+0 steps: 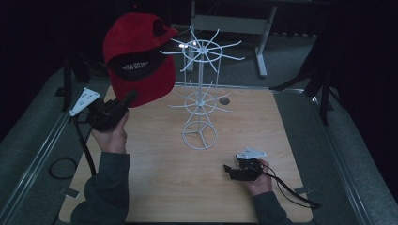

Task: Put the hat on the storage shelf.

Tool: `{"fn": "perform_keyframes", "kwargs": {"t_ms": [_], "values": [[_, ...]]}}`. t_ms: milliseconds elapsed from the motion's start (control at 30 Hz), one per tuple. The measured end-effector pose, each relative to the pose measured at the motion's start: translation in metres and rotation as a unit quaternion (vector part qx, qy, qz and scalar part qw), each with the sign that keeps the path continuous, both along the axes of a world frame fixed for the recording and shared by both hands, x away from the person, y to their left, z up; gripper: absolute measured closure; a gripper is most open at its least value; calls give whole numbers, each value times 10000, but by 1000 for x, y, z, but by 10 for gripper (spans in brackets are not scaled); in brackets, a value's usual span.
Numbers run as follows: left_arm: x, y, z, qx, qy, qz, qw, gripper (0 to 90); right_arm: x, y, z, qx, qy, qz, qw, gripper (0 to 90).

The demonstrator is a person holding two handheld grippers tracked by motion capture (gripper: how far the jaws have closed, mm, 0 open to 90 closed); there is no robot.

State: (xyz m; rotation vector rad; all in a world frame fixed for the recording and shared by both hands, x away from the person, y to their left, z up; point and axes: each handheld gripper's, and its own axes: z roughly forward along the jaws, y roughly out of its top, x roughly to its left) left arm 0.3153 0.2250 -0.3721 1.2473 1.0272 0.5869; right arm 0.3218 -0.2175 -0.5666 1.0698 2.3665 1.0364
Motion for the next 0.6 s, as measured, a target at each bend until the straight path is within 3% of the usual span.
{"fn": "perform_keyframes", "kwargs": {"t_ms": [267,600], "values": [[0,-1,-7,-58,61,-129,9999,859,0,0,0,1,-2,-5,10000,290],[2,-5,-19,20,157,-249,9996,857,0,0,0,0,-3,-4,10000,290]]}}
